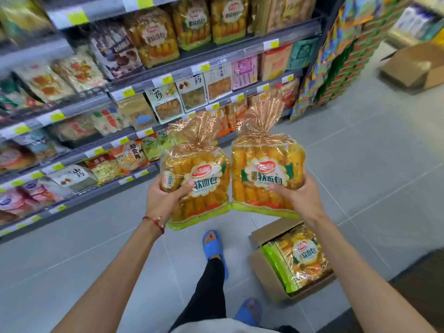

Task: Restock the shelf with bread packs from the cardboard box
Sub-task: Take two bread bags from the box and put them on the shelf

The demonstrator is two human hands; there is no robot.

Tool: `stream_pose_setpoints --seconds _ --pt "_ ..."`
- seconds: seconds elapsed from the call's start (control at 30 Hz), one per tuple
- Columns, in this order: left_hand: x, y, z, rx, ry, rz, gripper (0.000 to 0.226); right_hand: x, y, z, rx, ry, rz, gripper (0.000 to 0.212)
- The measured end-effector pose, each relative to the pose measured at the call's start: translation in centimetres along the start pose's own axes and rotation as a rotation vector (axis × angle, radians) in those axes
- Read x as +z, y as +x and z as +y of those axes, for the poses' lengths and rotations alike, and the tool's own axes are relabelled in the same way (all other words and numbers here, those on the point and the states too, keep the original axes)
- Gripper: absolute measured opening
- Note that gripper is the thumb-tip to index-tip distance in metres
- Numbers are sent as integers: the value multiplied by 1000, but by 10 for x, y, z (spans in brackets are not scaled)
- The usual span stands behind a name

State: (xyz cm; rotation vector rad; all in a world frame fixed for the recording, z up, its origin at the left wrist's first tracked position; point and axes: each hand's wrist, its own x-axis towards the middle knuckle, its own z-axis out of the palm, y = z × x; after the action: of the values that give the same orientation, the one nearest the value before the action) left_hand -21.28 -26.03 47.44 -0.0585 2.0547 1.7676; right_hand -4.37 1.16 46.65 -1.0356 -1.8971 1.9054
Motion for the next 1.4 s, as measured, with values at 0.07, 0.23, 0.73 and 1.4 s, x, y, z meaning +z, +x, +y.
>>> stream_pose_setpoints --seconds 0.07,0.23,0.73,1.4 --pt "-4 21 16 22 -4 16 53 13 23 -18 -25 -15 -9 62" --pt "-9 95 58 73 17 40 51 47 87 -64 -50 -16 11 58" --pt "27 270 137 80 -56 64 70 89 243 -136 -47 19 63 61" --pt "197 506 165 -15 -200 334 58 56 612 -164 -40 -46 -153 47"
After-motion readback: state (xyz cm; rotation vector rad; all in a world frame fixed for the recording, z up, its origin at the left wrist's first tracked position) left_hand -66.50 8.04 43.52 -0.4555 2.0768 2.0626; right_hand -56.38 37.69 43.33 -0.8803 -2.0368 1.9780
